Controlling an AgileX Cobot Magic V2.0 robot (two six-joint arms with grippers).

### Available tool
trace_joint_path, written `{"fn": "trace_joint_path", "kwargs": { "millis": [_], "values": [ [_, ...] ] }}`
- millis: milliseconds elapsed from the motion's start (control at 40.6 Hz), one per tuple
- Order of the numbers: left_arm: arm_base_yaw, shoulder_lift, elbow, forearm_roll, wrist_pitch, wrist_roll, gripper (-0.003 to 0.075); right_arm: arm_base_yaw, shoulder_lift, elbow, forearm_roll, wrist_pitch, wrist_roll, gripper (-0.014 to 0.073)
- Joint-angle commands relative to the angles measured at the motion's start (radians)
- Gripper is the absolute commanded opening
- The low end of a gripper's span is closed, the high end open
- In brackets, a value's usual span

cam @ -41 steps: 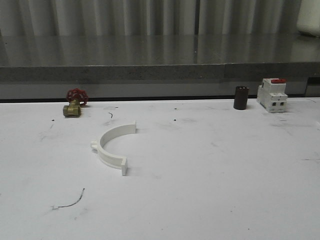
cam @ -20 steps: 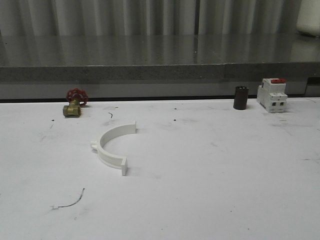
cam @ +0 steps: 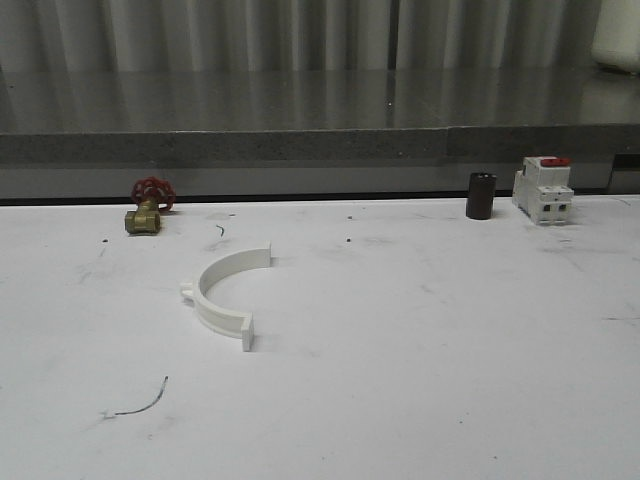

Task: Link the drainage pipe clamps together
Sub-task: 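Grasp the second clamp half by its tab with the right gripper, then carry the clamp half toward the placed half and lower it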

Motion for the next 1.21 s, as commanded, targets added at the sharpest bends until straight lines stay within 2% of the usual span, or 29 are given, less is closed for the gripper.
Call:
{"fn": "trace_joint_path", "kwargs": {
  "millis": [0,246,468,936,1183],
  "values": [
    [0.002,0.009,-0.029,0.007,-0.081,0.001,-0.0020,0.022,-0.105,-0.030,-0.011,0.017,-0.010,0.0117],
    [0.002,0.009,-0.029,0.007,-0.081,0.001,-0.0020,0.142,-0.168,-0.030,-0.005,0.081,0.021,0.0117],
    [0.002,0.009,-0.029,0.007,-0.081,0.001,-0.0020,0.305,-0.173,-0.030,0.022,0.120,0.153,0.0117],
    [0.002,0.009,-0.029,0.007,-0.081,0.001,-0.0020,0.642,-0.131,-0.030,0.043,0.025,0.411,0.0117],
    [0.002,0.009,-0.029,0.007,-0.081,0.001,-0.0020,0.744,-0.078,-0.060,0.042,-0.021,0.502,0.0117]
  ]
}}
